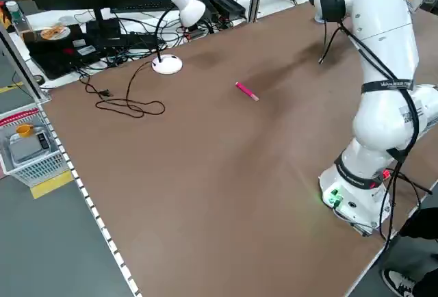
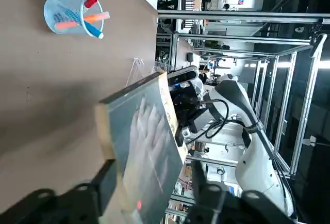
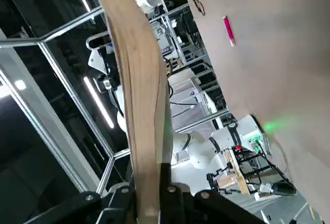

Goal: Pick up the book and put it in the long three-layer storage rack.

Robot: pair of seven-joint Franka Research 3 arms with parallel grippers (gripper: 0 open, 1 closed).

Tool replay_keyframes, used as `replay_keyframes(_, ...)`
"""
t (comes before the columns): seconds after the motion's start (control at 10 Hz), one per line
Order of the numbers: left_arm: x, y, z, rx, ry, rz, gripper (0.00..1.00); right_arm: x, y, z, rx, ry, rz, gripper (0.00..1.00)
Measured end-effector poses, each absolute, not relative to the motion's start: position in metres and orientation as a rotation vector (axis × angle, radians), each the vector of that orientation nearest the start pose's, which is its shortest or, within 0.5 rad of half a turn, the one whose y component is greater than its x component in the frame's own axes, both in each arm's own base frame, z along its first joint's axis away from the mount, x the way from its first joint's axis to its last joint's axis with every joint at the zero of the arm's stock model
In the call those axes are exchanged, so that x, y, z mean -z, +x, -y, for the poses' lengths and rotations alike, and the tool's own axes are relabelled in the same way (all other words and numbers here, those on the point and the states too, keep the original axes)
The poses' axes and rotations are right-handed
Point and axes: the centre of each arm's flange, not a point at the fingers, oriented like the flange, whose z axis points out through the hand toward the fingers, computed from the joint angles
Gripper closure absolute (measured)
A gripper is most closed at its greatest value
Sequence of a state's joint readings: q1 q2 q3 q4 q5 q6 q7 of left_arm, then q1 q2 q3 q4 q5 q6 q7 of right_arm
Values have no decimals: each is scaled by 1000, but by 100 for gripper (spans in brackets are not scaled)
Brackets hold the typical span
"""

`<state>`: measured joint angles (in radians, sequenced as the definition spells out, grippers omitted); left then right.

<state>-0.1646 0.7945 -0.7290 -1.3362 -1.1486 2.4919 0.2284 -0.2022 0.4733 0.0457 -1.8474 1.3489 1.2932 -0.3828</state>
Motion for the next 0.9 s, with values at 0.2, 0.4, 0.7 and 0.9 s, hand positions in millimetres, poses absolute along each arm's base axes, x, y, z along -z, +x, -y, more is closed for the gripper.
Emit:
replay_keyframes(0.2, -392, 601, 481, 73, 1792, -52, 12, -323, 590, -16, -462, -1563, -162, 85)
replay_keyframes(0.4, -395, 606, 476, 33, 1820, -31, 12, -333, 589, 1, -466, -1625, -164, 85)
replay_keyframes(0.7, -396, 618, 460, -61, 1949, 79, 12, -363, 595, 40, -481, -1789, -195, 85)
replay_keyframes(0.9, -404, 622, 452, -100, 2052, 127, 12, -389, 602, 67, -493, -1912, -252, 85)
